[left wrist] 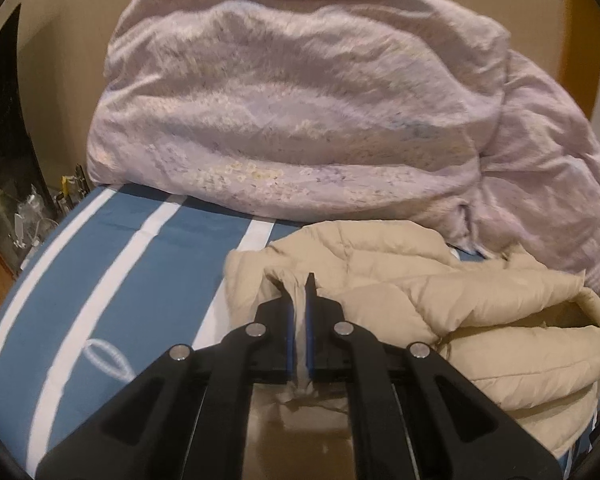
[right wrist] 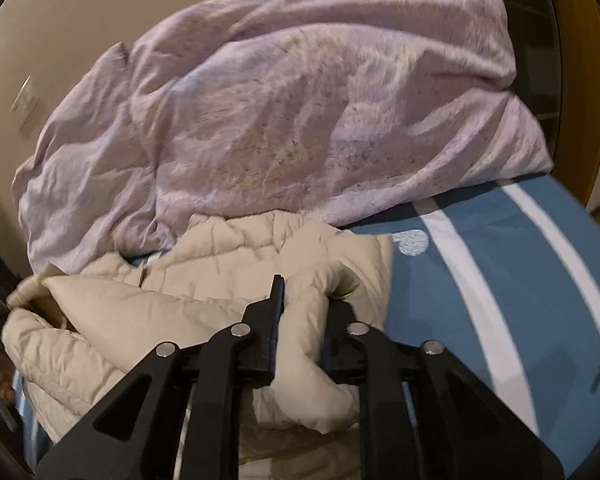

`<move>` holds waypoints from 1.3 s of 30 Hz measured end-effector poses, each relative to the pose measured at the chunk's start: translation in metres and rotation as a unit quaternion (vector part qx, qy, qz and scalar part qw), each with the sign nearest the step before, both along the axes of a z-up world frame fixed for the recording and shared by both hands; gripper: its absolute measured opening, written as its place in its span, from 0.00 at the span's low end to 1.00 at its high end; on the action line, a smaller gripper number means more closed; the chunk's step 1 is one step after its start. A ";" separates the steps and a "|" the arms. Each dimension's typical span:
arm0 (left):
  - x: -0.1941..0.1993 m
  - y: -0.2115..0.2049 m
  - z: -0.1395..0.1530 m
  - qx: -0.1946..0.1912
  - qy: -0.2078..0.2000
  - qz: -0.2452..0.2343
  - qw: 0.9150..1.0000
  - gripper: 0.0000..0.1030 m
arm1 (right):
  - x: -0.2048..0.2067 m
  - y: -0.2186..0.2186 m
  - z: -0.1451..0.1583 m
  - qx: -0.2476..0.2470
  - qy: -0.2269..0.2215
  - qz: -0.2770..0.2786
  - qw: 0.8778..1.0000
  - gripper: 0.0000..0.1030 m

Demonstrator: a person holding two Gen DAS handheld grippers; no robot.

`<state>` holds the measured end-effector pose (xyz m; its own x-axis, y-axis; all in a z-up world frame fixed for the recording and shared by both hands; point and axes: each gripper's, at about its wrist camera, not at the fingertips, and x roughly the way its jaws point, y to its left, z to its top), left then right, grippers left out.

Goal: Fold large clothes
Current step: 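Fold the hem toward the collar with both tools and release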

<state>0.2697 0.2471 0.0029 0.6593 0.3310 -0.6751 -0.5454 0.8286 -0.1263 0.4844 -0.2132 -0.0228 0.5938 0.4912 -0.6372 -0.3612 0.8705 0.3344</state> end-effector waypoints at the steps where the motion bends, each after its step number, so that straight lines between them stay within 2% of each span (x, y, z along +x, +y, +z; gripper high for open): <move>1: 0.007 0.002 -0.003 -0.002 0.003 0.003 1.000 0.06 | 0.005 0.002 -0.001 0.004 0.004 -0.001 1.000 0.23; 4: 0.028 0.012 -0.016 -0.018 0.008 0.013 1.000 0.12 | 0.021 0.009 -0.004 0.020 0.014 -0.004 1.000 0.48; 5: 0.034 0.016 -0.020 -0.026 0.009 0.015 1.000 0.15 | 0.026 0.011 -0.004 0.027 0.017 -0.005 0.999 0.61; 6: 0.039 0.018 -0.022 -0.032 0.009 0.016 0.999 0.22 | 0.031 0.013 -0.004 0.033 0.018 -0.009 0.999 0.69; 7: 0.045 0.021 -0.024 -0.042 0.009 0.018 0.999 0.32 | 0.034 0.014 -0.004 0.036 0.019 -0.011 0.999 0.72; 8: 0.048 0.023 -0.025 -0.049 0.008 0.019 0.999 0.37 | 0.037 0.015 -0.003 0.041 0.019 -0.014 0.999 0.74; 11: 0.049 0.026 -0.021 -0.065 0.003 0.024 0.998 0.58 | 0.037 0.014 0.004 0.041 0.012 -0.027 0.999 0.74; 13: 0.039 0.020 -0.011 -0.041 -0.004 0.025 0.999 0.83 | 0.026 0.006 0.015 0.037 -0.015 -0.035 0.999 0.77; 14: 0.031 0.014 -0.004 -0.016 -0.008 0.025 1.000 0.86 | 0.021 0.002 0.020 0.033 -0.028 -0.040 0.998 0.79; 15: 0.026 0.011 0.000 -0.004 -0.009 0.022 1.000 0.88 | 0.013 -0.002 0.027 0.028 -0.043 -0.044 0.998 0.79; 18: 0.010 0.003 0.010 0.020 -0.003 0.015 1.000 0.88 | -0.001 -0.009 0.034 0.026 -0.051 -0.038 0.998 0.79; 25: -0.007 -0.018 0.016 0.034 0.001 0.000 0.999 0.90 | -0.017 0.011 0.033 -0.006 -0.054 -0.004 0.999 0.78; 29: 0.002 -0.027 0.007 0.034 0.011 -0.006 0.999 0.90 | -0.017 0.033 0.026 -0.030 -0.053 0.008 0.998 0.77; 32: 0.012 -0.032 0.000 0.037 0.017 -0.005 0.999 0.90 | -0.012 0.054 0.016 -0.069 -0.060 0.012 0.996 0.77; 39: 0.046 -0.044 -0.023 0.103 0.052 0.011 0.993 0.90 | 0.013 0.071 -0.022 -0.128 -0.028 -0.006 0.991 0.73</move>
<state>0.3160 0.2032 -0.0204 0.5802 0.4821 -0.6565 -0.5645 0.8190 0.1025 0.4974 -0.1421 -0.0450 0.6364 0.3113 -0.7057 -0.3626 0.9283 0.0825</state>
